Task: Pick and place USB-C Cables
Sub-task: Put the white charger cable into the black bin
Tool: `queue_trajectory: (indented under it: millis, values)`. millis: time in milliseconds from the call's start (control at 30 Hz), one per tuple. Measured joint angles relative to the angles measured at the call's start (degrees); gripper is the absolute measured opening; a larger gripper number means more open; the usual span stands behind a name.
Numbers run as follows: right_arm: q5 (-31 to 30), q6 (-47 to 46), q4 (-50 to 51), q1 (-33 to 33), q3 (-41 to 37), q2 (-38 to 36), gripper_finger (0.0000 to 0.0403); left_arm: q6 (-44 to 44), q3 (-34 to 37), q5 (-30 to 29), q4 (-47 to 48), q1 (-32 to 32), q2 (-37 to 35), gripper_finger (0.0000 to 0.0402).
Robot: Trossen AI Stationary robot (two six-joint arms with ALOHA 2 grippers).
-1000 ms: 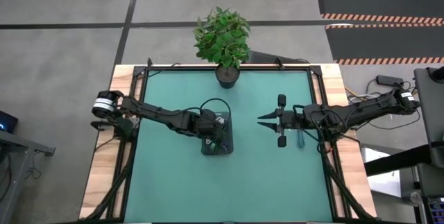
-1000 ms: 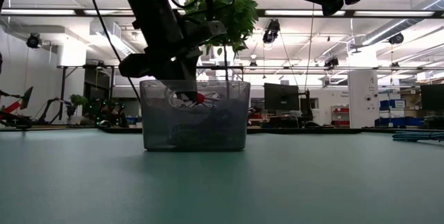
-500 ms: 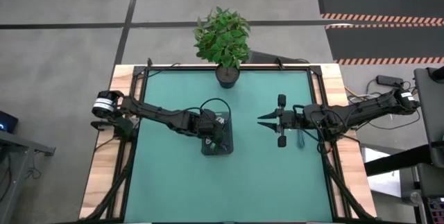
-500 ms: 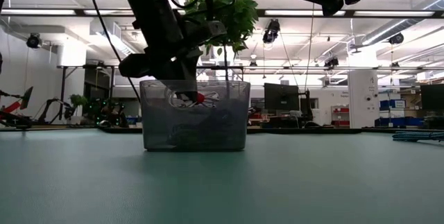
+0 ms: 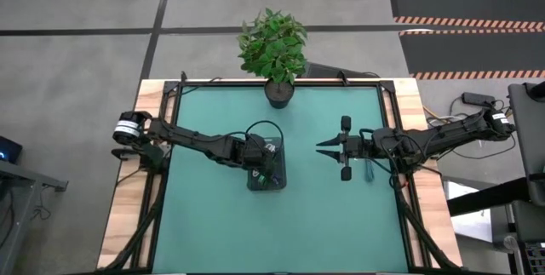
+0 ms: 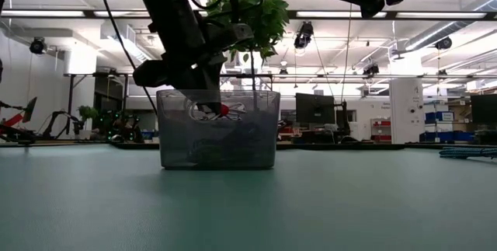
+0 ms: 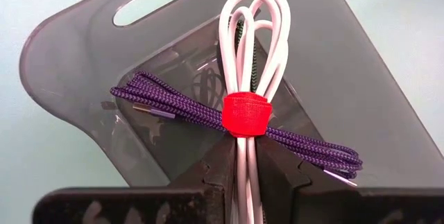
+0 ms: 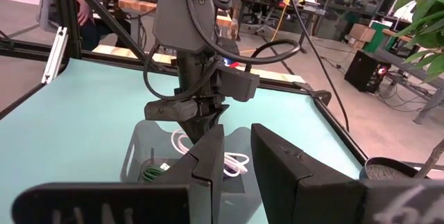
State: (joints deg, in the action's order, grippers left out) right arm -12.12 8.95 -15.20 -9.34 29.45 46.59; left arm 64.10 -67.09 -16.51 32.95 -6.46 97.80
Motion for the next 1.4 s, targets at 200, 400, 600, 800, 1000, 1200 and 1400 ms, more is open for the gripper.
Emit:
queue_trajectory:
  millis: [200,400,600,800,1000,1200,1400]
  values:
    - [0.0,0.0,0.0,0.0,0.0,0.0,0.0063,0.0,-0.1,0.3,0.1,0.0,0.0,0.0035]
    - [0.0,0.0,0.0,0.0,0.0,0.0,0.0063,-1.1,-0.7,0.4,0.0,-0.1,0.0,0.0035]
    - [0.0,0.0,0.0,0.0,0.0,0.0,0.0063,-1.5,-0.7,0.4,0.0,-0.4,0.0,0.0035]
    - [0.0,0.0,0.0,0.0,0.0,0.0,0.0063,-1.5,0.0,0.4,0.0,-0.4,0.0,0.0035]
    - [0.0,0.0,0.1,0.0,0.0,0.0,0.0063,-1.5,0.1,0.4,0.0,-0.4,0.0,0.0035]
    - [0.0,0.0,0.1,0.0,0.0,0.0,0.0063,-1.5,0.2,0.3,0.0,-0.4,0.0,0.0041]
    - [0.0,0.0,0.2,0.0,0.0,0.0,0.0063,-1.5,0.2,0.1,0.0,-0.4,0.0,0.0078]
